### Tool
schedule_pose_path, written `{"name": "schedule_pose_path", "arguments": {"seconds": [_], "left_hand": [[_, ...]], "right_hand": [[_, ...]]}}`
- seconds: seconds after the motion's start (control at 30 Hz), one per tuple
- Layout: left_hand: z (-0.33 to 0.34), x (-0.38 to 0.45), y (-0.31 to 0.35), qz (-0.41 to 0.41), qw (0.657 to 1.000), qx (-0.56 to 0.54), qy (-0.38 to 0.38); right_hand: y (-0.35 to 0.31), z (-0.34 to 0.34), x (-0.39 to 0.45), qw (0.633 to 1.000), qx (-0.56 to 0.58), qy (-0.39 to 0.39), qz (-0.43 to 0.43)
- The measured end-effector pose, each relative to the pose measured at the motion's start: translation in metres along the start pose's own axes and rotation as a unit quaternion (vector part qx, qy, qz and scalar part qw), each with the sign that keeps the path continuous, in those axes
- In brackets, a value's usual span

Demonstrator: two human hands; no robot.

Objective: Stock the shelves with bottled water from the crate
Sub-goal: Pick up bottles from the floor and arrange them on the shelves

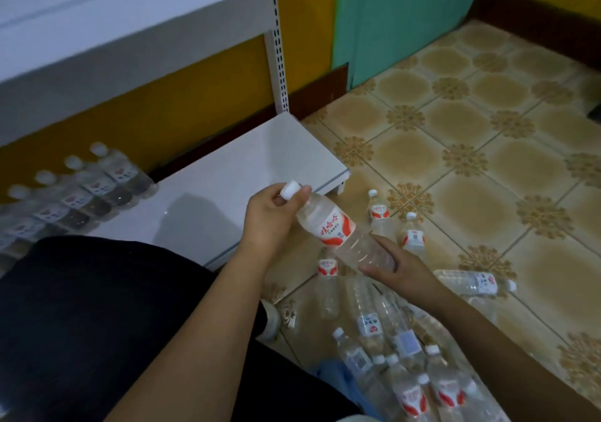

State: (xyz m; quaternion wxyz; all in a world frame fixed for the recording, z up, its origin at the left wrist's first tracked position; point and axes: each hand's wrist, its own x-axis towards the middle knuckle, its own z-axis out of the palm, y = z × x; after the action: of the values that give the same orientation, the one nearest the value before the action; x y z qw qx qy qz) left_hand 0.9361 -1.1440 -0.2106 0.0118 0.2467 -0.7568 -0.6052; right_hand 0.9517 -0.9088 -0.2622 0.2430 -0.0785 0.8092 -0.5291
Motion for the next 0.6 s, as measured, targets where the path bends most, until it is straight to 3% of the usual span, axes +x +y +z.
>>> {"name": "schedule_pose_path", "arguments": {"seconds": [0.2, 0.37, 0.6], "left_hand": [[-0.035, -0.007, 0.054, 0.071, 0.996, -0.034, 0.036], [-0.094, -0.041, 0.127, 0.200, 0.977, -0.023, 0.064], [-0.173, -0.089, 0.213, 0.284, 0.942, -0.059, 0.169]], "right_hand": [[-0.041, -0.009, 0.004, 0.996, 0.083, -0.019, -0.028], [-0.108, 0.002, 0.006, 0.981, 0.163, -0.072, -0.077], [-0.235, 0.028, -0.004, 0.956, 0.159, -0.099, -0.226]]}}
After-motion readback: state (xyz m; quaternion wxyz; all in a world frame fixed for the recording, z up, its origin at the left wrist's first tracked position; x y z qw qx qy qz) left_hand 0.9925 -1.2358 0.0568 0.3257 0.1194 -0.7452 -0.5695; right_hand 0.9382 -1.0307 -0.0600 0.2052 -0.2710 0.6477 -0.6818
